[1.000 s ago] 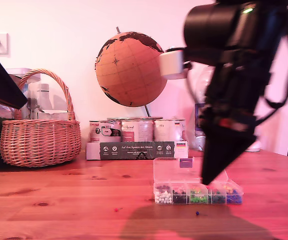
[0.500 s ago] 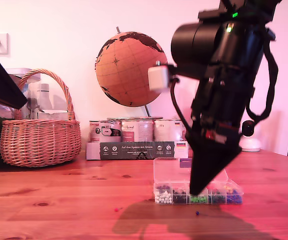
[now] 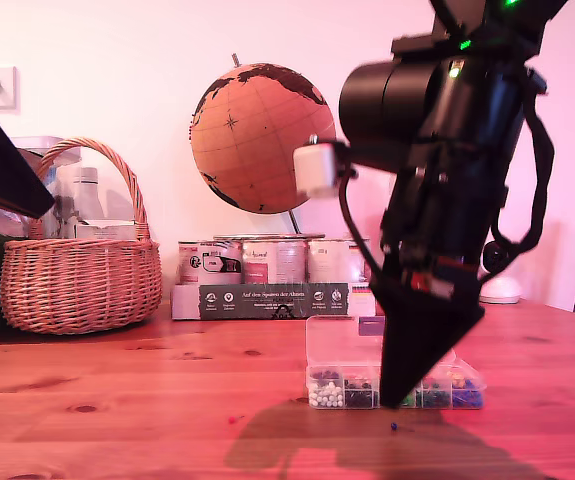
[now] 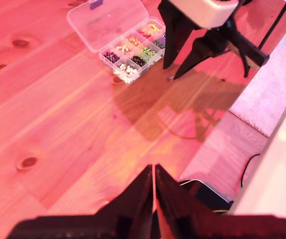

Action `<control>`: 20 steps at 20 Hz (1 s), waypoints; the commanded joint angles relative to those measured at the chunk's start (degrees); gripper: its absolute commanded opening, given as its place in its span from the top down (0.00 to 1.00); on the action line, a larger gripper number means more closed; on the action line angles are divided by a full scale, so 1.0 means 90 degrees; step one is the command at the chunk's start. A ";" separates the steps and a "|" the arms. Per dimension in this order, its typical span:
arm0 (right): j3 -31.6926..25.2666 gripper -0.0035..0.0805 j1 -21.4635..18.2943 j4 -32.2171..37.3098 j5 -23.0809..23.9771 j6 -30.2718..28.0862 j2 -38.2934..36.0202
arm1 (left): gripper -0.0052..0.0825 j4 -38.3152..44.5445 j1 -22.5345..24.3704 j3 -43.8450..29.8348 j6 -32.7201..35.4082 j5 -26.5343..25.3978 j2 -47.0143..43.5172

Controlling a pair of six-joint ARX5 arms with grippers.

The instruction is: Sort the loose pins on the table into their correct compartments

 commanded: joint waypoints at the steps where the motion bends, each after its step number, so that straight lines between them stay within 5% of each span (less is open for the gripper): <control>1: 0.0036 0.74 0.0061 0.0053 0.0000 0.0000 0.0192 | 0.97 0.0095 0.0000 0.0070 -0.0017 -0.0015 0.0204; 9: 0.0036 0.74 0.0058 0.0175 0.0029 0.0000 0.0199 | 0.97 0.1156 0.0000 0.0068 0.0036 -0.0015 0.1370; 20: 0.0036 0.74 0.0051 0.0148 0.0175 0.0000 0.0318 | 0.97 0.1863 -0.0257 -0.0134 0.0131 -0.0024 0.1418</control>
